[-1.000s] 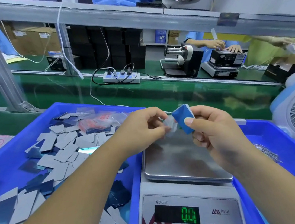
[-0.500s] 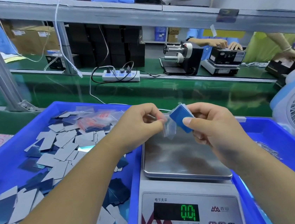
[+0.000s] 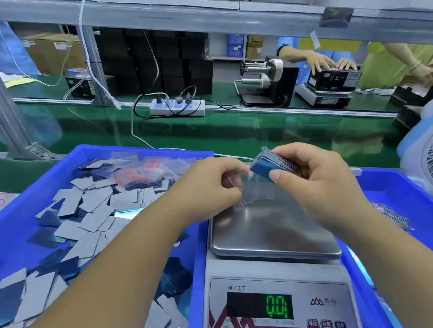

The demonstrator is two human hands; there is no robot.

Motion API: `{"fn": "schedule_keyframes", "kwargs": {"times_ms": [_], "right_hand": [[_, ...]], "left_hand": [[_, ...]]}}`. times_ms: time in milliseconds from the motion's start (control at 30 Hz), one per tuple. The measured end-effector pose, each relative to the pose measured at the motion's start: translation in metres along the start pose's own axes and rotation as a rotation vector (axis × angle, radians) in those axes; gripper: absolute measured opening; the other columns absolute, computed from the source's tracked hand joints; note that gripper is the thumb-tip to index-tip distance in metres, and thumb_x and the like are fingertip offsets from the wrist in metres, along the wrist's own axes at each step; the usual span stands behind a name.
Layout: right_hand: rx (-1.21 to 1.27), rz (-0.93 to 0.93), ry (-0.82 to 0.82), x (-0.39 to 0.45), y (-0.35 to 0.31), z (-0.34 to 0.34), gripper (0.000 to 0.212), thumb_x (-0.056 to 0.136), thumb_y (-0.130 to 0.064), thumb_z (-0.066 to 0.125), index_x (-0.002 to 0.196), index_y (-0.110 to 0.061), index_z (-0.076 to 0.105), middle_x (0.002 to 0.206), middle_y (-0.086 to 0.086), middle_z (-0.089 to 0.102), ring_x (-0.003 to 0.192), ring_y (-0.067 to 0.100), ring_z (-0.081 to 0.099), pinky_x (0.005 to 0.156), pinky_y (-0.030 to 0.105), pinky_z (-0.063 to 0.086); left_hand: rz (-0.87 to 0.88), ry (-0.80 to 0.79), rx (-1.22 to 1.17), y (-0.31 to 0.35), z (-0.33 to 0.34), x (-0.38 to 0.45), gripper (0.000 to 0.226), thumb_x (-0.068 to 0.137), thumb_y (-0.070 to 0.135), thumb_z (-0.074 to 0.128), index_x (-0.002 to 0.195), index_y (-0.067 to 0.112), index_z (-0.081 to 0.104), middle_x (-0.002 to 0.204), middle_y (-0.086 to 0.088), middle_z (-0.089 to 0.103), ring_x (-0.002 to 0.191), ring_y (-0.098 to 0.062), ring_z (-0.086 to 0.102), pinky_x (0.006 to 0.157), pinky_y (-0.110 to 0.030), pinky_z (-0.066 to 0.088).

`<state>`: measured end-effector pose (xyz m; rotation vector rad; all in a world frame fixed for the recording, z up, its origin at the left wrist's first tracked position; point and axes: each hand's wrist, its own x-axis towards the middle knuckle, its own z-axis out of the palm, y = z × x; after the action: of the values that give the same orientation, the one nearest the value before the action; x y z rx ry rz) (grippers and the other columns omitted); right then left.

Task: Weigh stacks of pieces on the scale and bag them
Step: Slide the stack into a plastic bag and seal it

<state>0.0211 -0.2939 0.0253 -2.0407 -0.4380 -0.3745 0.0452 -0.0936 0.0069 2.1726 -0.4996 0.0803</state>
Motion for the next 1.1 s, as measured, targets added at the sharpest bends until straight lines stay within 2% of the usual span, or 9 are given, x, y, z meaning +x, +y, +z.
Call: {"fn": "schedule_keyframes", "kwargs": {"times_ms": [133, 200, 300, 400, 500, 633, 800, 933, 1100], "right_hand": [[-0.132, -0.145, -0.045, -0.005, -0.007, 0.003, 0.025, 0.08, -0.02, 0.063, 0.104, -0.026, 0.069, 0.087, -0.012, 0.069, 0.074, 0.02, 0.063, 0.07, 0.034, 0.05], [-0.156, -0.181, -0.066, -0.007, -0.008, 0.003, 0.028, 0.08, -0.019, 0.061, 0.107, -0.021, 0.07, 0.092, -0.01, 0.07, 0.079, 0.02, 0.064, 0.073, 0.038, 0.051], [-0.163, -0.204, -0.068, -0.008, -0.008, 0.005, 0.028, 0.08, -0.019, 0.062, 0.107, -0.02, 0.07, 0.094, -0.01, 0.07, 0.082, 0.018, 0.065, 0.074, 0.039, 0.052], [-0.146, -0.218, -0.056, -0.006, -0.006, 0.007, 0.027, 0.081, -0.017, 0.063, 0.107, -0.019, 0.07, 0.1, -0.012, 0.069, 0.089, 0.013, 0.064, 0.076, 0.037, 0.051], [-0.072, -0.241, 0.024, -0.003, -0.004, 0.006, 0.023, 0.081, -0.014, 0.064, 0.101, -0.023, 0.068, 0.114, -0.008, 0.064, 0.095, 0.013, 0.062, 0.073, 0.032, 0.05], [0.108, -0.112, 0.14, 0.001, -0.004, 0.004, 0.023, 0.08, -0.02, 0.065, 0.096, -0.036, 0.066, 0.116, -0.006, 0.062, 0.075, 0.011, 0.056, 0.063, 0.025, 0.044], [0.245, 0.074, 0.111, 0.0, -0.004, 0.007, 0.02, 0.078, -0.023, 0.067, 0.087, -0.04, 0.071, 0.078, -0.01, 0.067, 0.052, 0.005, 0.048, 0.053, 0.022, 0.04], [0.229, 0.099, -0.014, -0.003, -0.003, 0.016, 0.028, 0.087, -0.003, 0.068, 0.089, -0.03, 0.07, 0.076, -0.016, 0.069, 0.051, -0.001, 0.052, 0.051, 0.01, 0.038], [0.158, 0.128, -0.064, -0.003, 0.0, 0.018, 0.029, 0.086, -0.008, 0.069, 0.093, -0.037, 0.07, 0.076, -0.017, 0.069, 0.051, 0.001, 0.048, 0.051, 0.011, 0.037]], "left_hand": [[-0.02, -0.049, 0.199, 0.003, -0.001, 0.0, 0.045, 0.09, 0.015, 0.065, 0.056, 0.045, 0.06, 0.063, 0.029, 0.059, 0.063, 0.011, 0.054, 0.055, -0.004, 0.036], [-0.019, -0.073, 0.285, 0.005, -0.002, 0.0, 0.05, 0.091, 0.022, 0.067, 0.055, 0.056, 0.058, 0.061, 0.04, 0.053, 0.064, 0.017, 0.05, 0.055, -0.004, 0.036], [-0.042, -0.074, 0.333, 0.002, -0.002, 0.002, 0.043, 0.091, 0.025, 0.069, 0.051, 0.026, 0.054, 0.053, 0.047, 0.046, 0.063, 0.027, 0.046, 0.055, -0.001, 0.034], [-0.043, -0.073, 0.323, 0.0, -0.001, 0.003, 0.044, 0.089, 0.026, 0.073, 0.05, 0.025, 0.051, 0.049, 0.039, 0.05, 0.058, 0.021, 0.048, 0.052, -0.002, 0.034], [-0.097, -0.012, 0.074, 0.005, -0.003, 0.003, 0.027, 0.083, 0.031, 0.079, 0.063, 0.016, 0.069, 0.049, 0.023, 0.057, 0.046, 0.004, 0.048, 0.045, -0.008, 0.033], [-0.225, 0.174, -0.426, 0.011, -0.001, 0.004, 0.044, 0.081, 0.027, 0.081, 0.047, 0.021, 0.054, 0.046, 0.01, 0.04, 0.041, -0.008, 0.032, 0.038, -0.015, 0.025], [-0.398, 0.226, -1.067, 0.009, 0.003, 0.01, 0.04, 0.088, 0.024, 0.074, 0.059, 0.024, 0.047, 0.057, 0.006, 0.037, 0.048, -0.008, 0.024, 0.043, -0.02, 0.015], [-0.356, 0.158, -1.063, 0.011, 0.007, 0.009, 0.007, 0.095, 0.015, 0.065, 0.087, 0.016, 0.065, 0.067, 0.007, 0.064, 0.051, -0.005, 0.036, 0.044, -0.016, 0.024], [-0.362, 0.134, -0.944, 0.011, 0.008, 0.007, 0.008, 0.095, 0.01, 0.064, 0.096, 0.014, 0.07, 0.057, 0.009, 0.061, 0.047, -0.001, 0.049, 0.045, -0.014, 0.032]]}}
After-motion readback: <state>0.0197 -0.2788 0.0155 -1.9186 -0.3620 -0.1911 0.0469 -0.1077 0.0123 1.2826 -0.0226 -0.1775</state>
